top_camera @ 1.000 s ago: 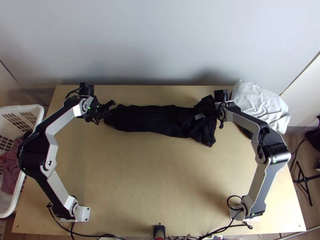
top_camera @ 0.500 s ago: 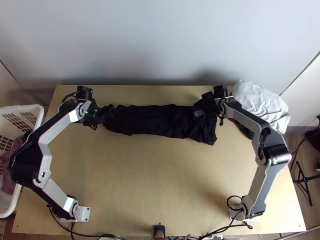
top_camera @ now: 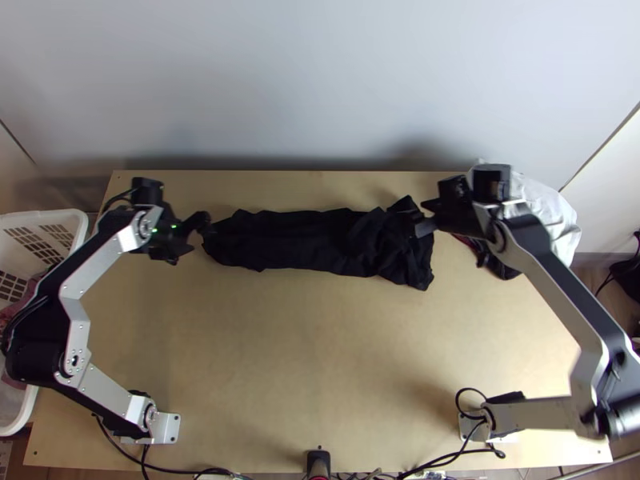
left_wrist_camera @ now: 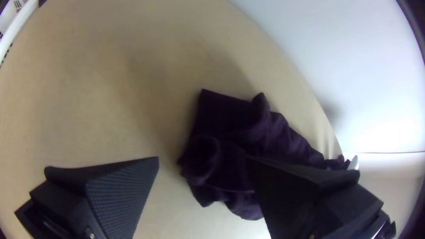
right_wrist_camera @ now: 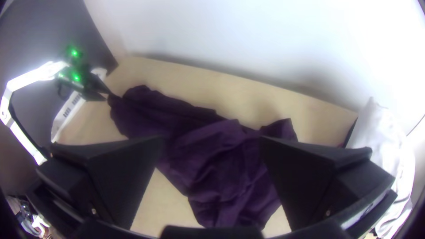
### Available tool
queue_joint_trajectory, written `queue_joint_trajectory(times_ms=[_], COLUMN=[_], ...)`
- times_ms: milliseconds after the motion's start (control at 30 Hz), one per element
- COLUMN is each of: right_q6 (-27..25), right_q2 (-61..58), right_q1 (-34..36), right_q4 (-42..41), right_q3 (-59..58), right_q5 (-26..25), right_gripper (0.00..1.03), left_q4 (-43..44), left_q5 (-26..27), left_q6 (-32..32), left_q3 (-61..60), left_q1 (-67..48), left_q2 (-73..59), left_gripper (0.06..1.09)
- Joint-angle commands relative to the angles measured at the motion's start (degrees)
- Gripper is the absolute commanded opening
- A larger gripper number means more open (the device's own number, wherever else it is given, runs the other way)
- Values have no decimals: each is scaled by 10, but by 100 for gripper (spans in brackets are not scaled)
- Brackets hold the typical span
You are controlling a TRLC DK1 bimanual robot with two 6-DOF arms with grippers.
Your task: Fold the t-shirt
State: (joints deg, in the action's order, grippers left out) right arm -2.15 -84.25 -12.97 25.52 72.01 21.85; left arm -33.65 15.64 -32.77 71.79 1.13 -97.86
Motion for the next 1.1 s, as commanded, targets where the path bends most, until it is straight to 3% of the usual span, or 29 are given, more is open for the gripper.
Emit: queue_joint_trajectory(times_ms=[0,200,400,800,967,1000,1067], right_q6=[10,37,45,43,49,49,49], right_q2=[102,109,123,138,139,141,146], right_q1=[-3,-31,-65,-61,-61,-62,-62], right_q4=[31,35,44,90,90,90,91], right_q3=[-16,-8,0,33,38,38,38], right_q5=[4,3,-12,-44,-56,-58,-59], right_gripper=[99,99,98,98,98,98,98], left_q4=[1,45,62,111,155,163,173], left_q5=[16,49,88,167,170,170,169], left_q6=[38,60,21,-24,-40,-44,-52], left_q3=[-28,-17,28,28,-1,-6,-17], left_q1=[80,89,44,-33,-85,-91,-98], left_q2=[15,-14,-86,-135,-138,-138,-134], left_gripper=[102,102,102,102,101,95,70])
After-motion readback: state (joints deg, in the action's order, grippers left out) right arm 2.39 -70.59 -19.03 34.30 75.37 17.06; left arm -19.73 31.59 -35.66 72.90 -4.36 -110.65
